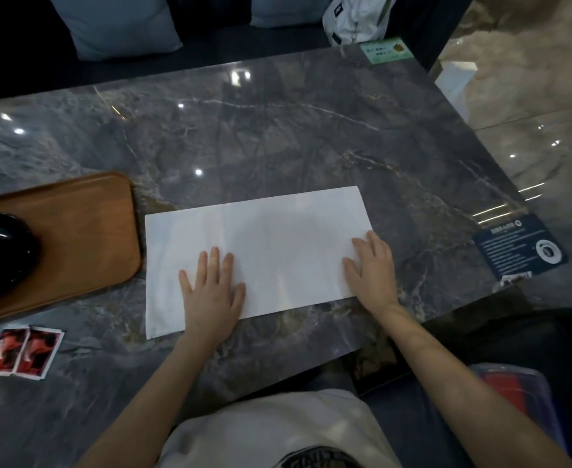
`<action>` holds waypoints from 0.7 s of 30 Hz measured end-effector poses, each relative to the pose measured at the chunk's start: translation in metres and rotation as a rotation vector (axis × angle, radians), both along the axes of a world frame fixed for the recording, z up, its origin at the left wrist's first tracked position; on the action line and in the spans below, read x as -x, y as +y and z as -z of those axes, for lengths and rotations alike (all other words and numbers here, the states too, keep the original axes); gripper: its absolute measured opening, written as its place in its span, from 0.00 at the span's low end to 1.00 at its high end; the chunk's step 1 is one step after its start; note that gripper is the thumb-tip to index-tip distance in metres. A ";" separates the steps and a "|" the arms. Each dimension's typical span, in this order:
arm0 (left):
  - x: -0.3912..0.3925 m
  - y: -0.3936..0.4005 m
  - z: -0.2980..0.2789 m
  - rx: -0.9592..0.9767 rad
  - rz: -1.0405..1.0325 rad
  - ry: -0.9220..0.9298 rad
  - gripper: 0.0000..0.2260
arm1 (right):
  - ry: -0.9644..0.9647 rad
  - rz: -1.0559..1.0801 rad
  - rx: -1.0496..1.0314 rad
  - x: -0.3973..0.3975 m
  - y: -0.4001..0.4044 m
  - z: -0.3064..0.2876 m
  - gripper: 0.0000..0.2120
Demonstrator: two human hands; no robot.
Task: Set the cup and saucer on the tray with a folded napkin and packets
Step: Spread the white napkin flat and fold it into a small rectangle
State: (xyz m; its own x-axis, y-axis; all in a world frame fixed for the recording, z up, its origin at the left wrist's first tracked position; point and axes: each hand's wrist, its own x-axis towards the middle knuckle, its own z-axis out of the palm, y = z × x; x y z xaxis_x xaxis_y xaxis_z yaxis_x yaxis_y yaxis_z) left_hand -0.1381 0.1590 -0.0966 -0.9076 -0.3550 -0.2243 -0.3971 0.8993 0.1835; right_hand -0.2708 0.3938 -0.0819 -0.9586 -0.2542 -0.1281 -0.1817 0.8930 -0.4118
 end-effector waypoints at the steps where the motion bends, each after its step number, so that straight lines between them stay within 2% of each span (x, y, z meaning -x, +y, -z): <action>1: 0.004 0.005 -0.003 -0.024 0.011 0.015 0.29 | 0.006 0.074 0.029 0.003 -0.002 -0.003 0.23; 4: 0.014 0.022 -0.006 -0.074 0.110 0.107 0.28 | -0.029 0.253 0.051 0.014 -0.013 -0.011 0.27; 7: 0.020 0.037 0.000 -0.056 0.213 0.099 0.26 | -0.077 0.337 0.018 0.025 -0.022 -0.015 0.29; 13: 0.022 0.043 0.009 -0.011 0.235 0.089 0.26 | -0.272 0.460 0.137 0.046 -0.021 -0.020 0.29; 15: 0.021 0.043 0.009 -0.011 0.234 0.082 0.25 | -0.334 0.459 0.154 0.052 -0.019 -0.020 0.27; 21: 0.022 0.043 0.011 -0.007 0.238 0.095 0.25 | -0.426 0.443 0.279 0.061 -0.016 -0.035 0.10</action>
State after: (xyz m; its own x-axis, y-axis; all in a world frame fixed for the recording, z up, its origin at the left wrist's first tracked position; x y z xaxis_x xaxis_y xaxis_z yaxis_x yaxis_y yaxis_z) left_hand -0.1597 0.2015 -0.1077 -0.9824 -0.1280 -0.1360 -0.1554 0.9640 0.2159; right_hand -0.3315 0.3779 -0.0469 -0.8602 0.0730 -0.5048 0.4065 0.6958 -0.5921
